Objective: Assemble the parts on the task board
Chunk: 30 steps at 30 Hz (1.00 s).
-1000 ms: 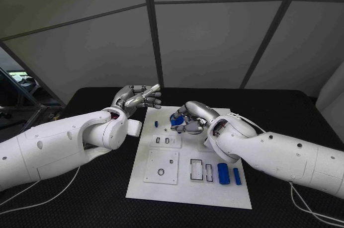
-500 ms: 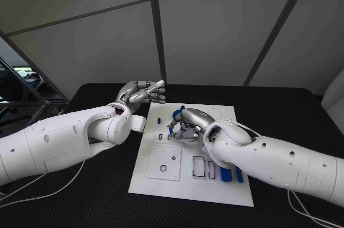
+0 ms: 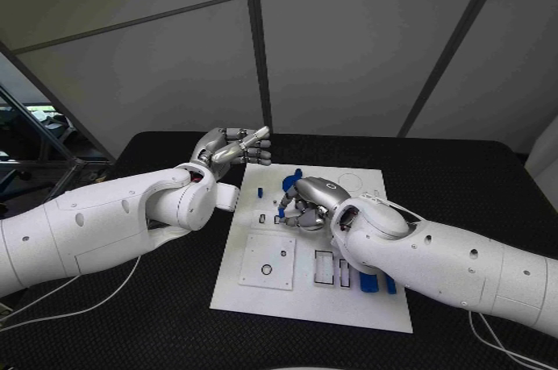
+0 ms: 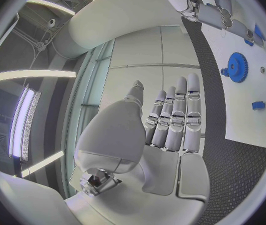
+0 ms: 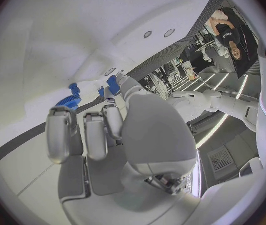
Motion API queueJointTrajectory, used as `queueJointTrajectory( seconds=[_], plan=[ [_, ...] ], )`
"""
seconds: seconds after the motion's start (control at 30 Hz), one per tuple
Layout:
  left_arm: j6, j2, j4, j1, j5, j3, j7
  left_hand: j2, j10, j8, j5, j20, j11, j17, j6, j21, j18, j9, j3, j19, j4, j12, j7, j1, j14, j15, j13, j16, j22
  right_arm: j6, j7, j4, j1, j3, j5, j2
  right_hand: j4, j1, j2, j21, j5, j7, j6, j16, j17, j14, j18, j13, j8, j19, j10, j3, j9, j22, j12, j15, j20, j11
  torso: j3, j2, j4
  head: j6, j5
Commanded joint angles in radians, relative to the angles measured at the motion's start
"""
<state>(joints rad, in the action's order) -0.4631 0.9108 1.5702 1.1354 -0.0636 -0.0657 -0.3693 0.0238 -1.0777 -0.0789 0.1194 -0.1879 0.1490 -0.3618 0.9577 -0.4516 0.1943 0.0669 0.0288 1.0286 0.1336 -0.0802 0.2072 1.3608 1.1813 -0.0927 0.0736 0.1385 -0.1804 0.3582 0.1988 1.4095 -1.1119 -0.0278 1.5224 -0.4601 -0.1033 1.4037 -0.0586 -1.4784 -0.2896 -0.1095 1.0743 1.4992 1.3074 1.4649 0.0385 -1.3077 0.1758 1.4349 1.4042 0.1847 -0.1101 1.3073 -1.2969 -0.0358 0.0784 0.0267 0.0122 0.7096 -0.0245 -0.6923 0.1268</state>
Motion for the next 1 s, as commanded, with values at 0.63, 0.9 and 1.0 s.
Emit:
queueJointTrajectory(
  seconds=[0.63, 0.9, 1.0],
  plan=[
    [0.007, -0.004, -0.001, 0.002, -0.003, -0.001, -0.009, 0.013, 0.0, 0.007, 0.004, -0.001, 0.004, -0.002, 0.003, 0.004, -0.016, 0.0, 0.003, -0.009, -0.005, 0.004, 0.004, 0.001, -0.005, 0.0, 0.0, -0.005, 0.002, -0.036, 0.024, -0.016, 0.005, -0.006, 0.043, 0.008, 0.007, -0.004, -0.002, 0.004, 0.005, 0.0, 0.004, -0.001, 0.135, 0.079, 0.005, -0.002, 0.005, -0.005, -0.003, -0.001, -0.005, 0.083, 0.004, -0.004, -0.005, 0.0, -0.0009, -0.001, 0.0005, -0.004, 0.0],
    [0.008, -0.003, -0.001, 0.002, -0.003, -0.001, -0.008, 0.013, 0.0, 0.007, 0.004, -0.001, 0.004, -0.002, 0.003, 0.004, -0.016, 0.0, 0.003, -0.009, -0.005, 0.004, 0.004, 0.001, -0.005, 0.0, 0.0, -0.005, 0.002, -0.043, 0.022, -0.019, 0.007, -0.009, 0.043, 0.011, 0.008, -0.004, -0.002, 0.004, 0.005, 0.0, 0.003, -0.001, 0.136, 0.079, 0.006, -0.004, 0.004, -0.005, -0.001, 0.0, -0.005, 0.082, 0.002, -0.004, -0.005, 0.0, -0.0004, 0.0, -0.0008, -0.004, 0.0],
    [0.008, -0.003, -0.001, 0.002, -0.003, -0.001, -0.008, 0.013, 0.0, 0.007, 0.004, -0.001, 0.004, -0.002, 0.003, 0.004, -0.016, 0.0, 0.003, -0.01, -0.005, 0.004, 0.004, 0.001, -0.005, 0.0, -0.001, -0.005, 0.002, -0.048, 0.022, -0.02, 0.008, -0.009, 0.043, 0.012, 0.008, -0.004, -0.002, 0.004, 0.005, 0.0, 0.003, -0.001, 0.136, 0.079, 0.006, -0.004, 0.004, -0.005, -0.001, 0.0, -0.005, 0.082, 0.002, -0.004, -0.005, 0.0, -0.0002, 0.0, 0.0002, -0.005, -0.002]
  ],
)
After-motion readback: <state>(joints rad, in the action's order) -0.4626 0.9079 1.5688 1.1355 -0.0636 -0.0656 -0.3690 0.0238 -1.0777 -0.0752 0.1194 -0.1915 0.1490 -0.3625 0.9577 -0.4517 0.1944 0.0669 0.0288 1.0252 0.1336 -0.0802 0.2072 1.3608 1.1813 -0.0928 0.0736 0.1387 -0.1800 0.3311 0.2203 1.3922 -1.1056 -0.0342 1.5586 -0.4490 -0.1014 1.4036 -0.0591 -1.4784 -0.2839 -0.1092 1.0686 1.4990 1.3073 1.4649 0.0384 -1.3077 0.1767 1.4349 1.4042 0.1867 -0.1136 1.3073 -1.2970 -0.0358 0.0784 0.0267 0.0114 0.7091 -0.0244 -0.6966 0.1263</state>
